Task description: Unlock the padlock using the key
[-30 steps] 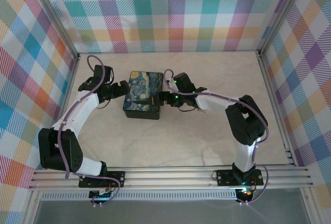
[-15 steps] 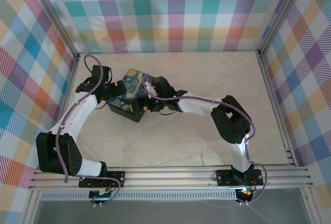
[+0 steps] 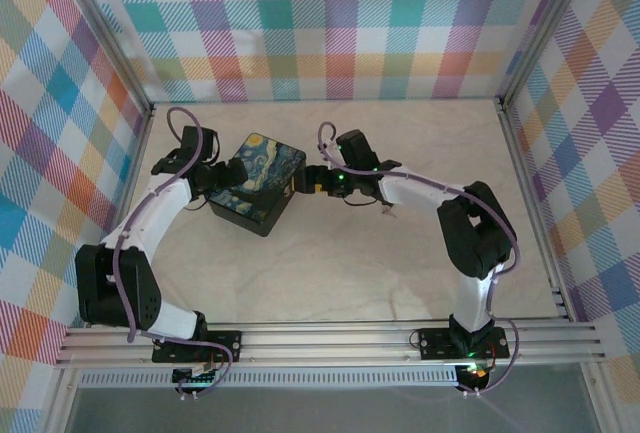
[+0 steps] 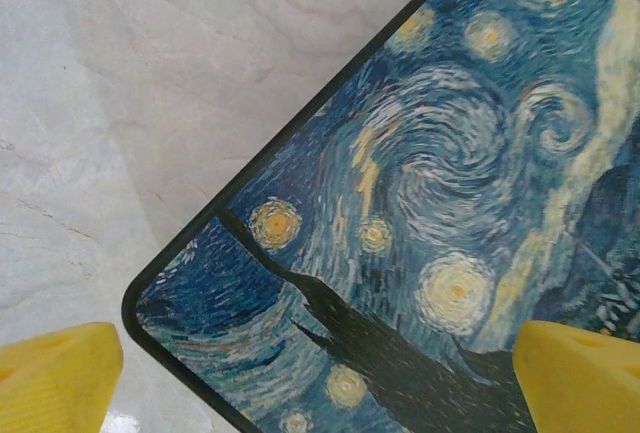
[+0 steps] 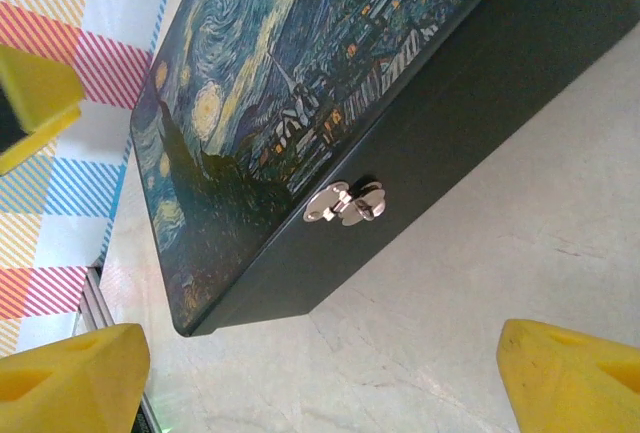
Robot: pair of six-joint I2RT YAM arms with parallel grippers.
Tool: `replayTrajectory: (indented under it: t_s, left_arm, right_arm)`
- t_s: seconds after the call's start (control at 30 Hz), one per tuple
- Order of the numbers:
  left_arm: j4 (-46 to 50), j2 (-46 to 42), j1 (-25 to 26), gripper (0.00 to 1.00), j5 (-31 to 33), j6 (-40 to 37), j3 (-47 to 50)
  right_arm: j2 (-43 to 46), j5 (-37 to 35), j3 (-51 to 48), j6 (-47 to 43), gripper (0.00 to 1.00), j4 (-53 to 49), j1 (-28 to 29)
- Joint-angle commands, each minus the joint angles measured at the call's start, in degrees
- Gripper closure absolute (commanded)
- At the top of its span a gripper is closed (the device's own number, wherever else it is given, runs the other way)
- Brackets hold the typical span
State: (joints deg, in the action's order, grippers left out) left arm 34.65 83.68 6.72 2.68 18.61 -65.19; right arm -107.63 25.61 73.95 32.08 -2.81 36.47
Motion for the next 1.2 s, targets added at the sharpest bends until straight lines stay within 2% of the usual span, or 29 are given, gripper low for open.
replayTrajectory:
  t_s: [0.0, 0.33, 0.87, 1.0, 1.17]
  left_arm:
    - [1.9, 2.1, 0.2, 0.0, 0.9, -0.9, -2.9]
    - [2.8, 1.4, 0.0, 0.0, 1.0, -1.0, -3.9]
    - [3.2, 0.2, -0.1, 0.0, 0.0, -0.8, -4.0]
    - [3.0, -0.6, -0.2, 0.0, 0.3, -0.7, -3.5]
    - [3.1, 0.0, -0.6, 0.0, 0.1, -0.7, -4.1]
  right_arm:
    - [-3.5, 2.2, 3.9, -0.1, 0.11, 1.8, 1.4]
    - [-10.3, 4.6, 8.4, 3.2, 0.11, 4.8, 2.5]
    - [-14.6, 5.7, 11.0, 7.5, 0.11, 10.2, 4.2]
    - [-14.2, 5.6, 10.3, 7.8, 0.12, 10.7, 4.2]
    - [-11.2, 3.5, 8.3, 4.2, 0.11, 6.6, 3.5]
